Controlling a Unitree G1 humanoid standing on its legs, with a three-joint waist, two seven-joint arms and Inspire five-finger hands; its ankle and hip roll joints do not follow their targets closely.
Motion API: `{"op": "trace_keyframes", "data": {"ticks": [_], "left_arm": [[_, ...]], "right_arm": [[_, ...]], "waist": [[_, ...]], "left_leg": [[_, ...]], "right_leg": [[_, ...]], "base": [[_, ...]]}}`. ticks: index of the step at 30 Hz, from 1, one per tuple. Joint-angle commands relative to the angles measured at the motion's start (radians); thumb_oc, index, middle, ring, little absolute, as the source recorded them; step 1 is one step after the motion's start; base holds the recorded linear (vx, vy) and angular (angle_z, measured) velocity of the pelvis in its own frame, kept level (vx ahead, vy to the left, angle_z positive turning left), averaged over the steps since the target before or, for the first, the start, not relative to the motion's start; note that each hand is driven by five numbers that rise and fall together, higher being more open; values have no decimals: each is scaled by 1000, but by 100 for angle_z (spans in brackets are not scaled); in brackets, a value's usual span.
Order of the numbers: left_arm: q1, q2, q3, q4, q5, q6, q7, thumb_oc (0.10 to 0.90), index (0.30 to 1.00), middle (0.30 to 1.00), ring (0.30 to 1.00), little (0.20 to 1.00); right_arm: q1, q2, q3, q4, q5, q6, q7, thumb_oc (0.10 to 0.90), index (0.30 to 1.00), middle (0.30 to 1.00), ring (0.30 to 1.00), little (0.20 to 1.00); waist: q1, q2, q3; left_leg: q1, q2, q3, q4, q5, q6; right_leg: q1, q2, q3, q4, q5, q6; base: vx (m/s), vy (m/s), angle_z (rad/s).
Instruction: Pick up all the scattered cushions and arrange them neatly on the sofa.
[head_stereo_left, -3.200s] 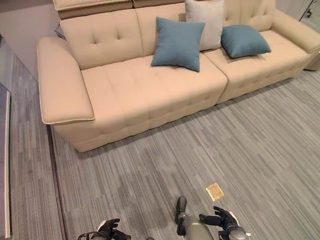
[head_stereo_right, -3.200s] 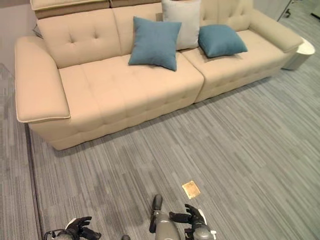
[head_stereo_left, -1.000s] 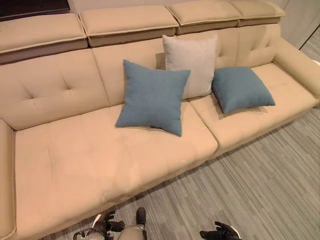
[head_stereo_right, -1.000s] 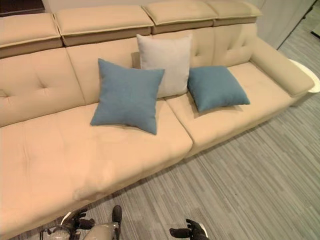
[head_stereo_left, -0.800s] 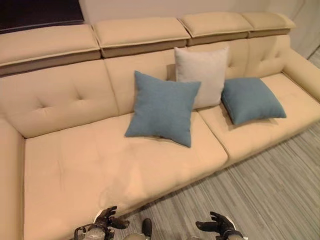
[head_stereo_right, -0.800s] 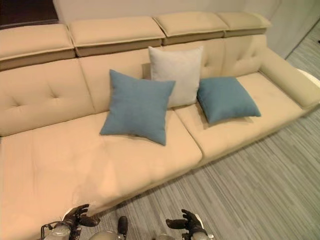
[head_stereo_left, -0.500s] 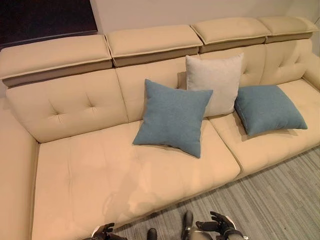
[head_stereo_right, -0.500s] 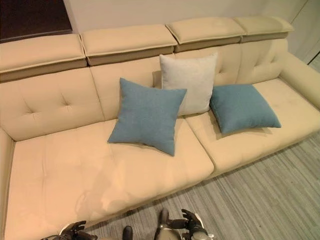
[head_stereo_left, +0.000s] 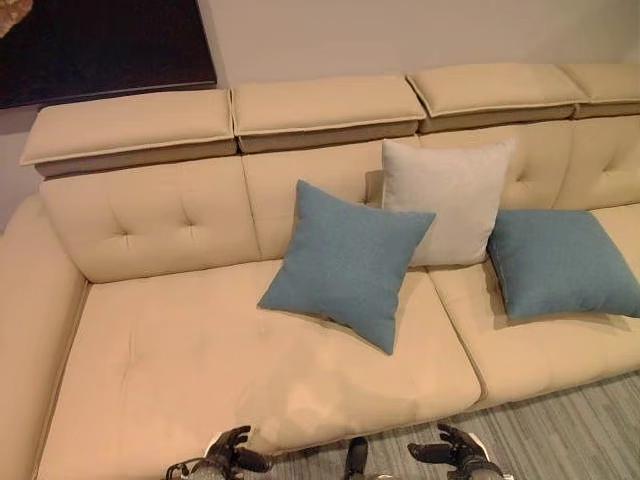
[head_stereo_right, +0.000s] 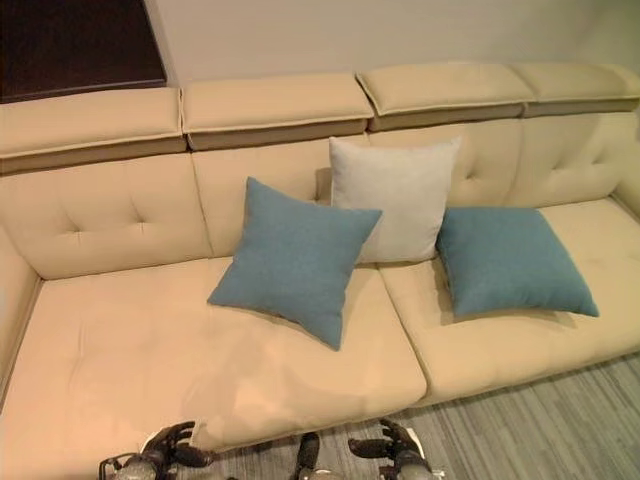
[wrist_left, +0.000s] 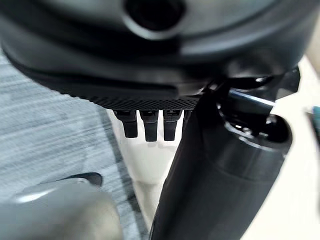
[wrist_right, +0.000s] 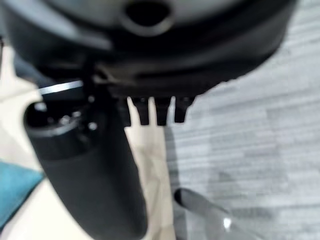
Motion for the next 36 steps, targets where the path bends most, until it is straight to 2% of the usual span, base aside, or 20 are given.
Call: {"op": "trace_keyframes", "data": {"ticks": [1,3,6,8,9,17,21,27,28,30,36], "left_arm": [[-20,44,25,-14,-34,-45,35,800,900,900,900,900],[-19,52,35,-31,-55,-54,40,800,900,900,900,900],[-25,70,43,-84,-78,-64,47,800,900,900,900,900],[-31,112,58,-205,-110,-83,54,800,900,900,900,900],[-31,112,58,-206,-110,-82,54,800,900,900,900,900],[-29,182,101,-518,-187,-134,79,800,900,900,900,900],[-87,200,109,-599,-220,-158,102,800,900,900,900,900],[-237,207,70,-592,-259,-184,137,800,900,900,900,900],[-299,207,48,-588,-276,-198,155,800,900,900,900,900],[-362,214,30,-566,-295,-210,163,800,900,900,900,900],[-590,306,-20,-497,-315,-240,203,800,900,900,900,900]], "right_arm": [[14,-41,-21,-20,25,-39,-27,800,900,900,900,900],[16,-44,-29,-26,21,-41,-28,800,900,900,900,900],[18,-57,-48,-44,24,-48,-37,800,900,900,900,900],[6,-92,-74,-102,28,-56,-46,800,900,900,900,900],[7,-91,-74,-102,28,-55,-46,800,900,900,900,900],[-44,-178,-116,-323,12,-77,-83,800,900,900,900,900],[-105,-204,-115,-393,36,-99,-96,800,900,900,900,900],[-257,-199,-57,-410,93,-123,-114,800,900,900,900,900],[-321,-189,-31,-414,120,-136,-125,800,900,900,900,900],[-378,-182,-9,-404,147,-144,-130,800,900,900,900,900],[-584,-199,22,-386,255,-193,-159,800,900,900,900,900]], "waist": [[-11,-1,-6],[-10,4,-17],[-17,4,-39],[-15,7,-42],[-15,7,-42],[-12,17,-33],[-17,27,-26],[-25,45,23],[-24,53,47],[-24,56,59],[-23,70,86]], "left_leg": [[-6,21,68,-197,50,27],[25,14,50,-259,61,27],[51,2,52,-291,68,27],[83,-13,60,-317,61,38],[83,-13,60,-317,61,38],[80,-36,79,-334,47,58],[65,-42,82,-338,44,60],[-48,-44,87,-300,47,62],[-104,-45,89,-283,52,62],[-163,-49,87,-272,63,62],[-321,-57,79,-253,98,57]], "right_leg": [[60,-36,27,73,-151,128],[71,-31,34,71,-153,132],[79,-34,39,67,-151,136],[85,-44,52,80,-152,148],[85,-44,52,80,-153,148],[55,-66,71,103,-146,170],[33,-75,79,97,-137,176],[-79,-89,96,112,-113,176],[-135,-94,103,124,-103,174],[-195,-98,111,138,-90,172],[-358,-113,123,166,-65,170]], "base": [[124,45,14],[140,57,14],[144,91,-1],[169,142,-14],[83,90,-25],[43,63,-4],[7,36,-6],[-151,30,-7],[-165,27,0],[-152,27,-4],[-74,20,-5]]}}
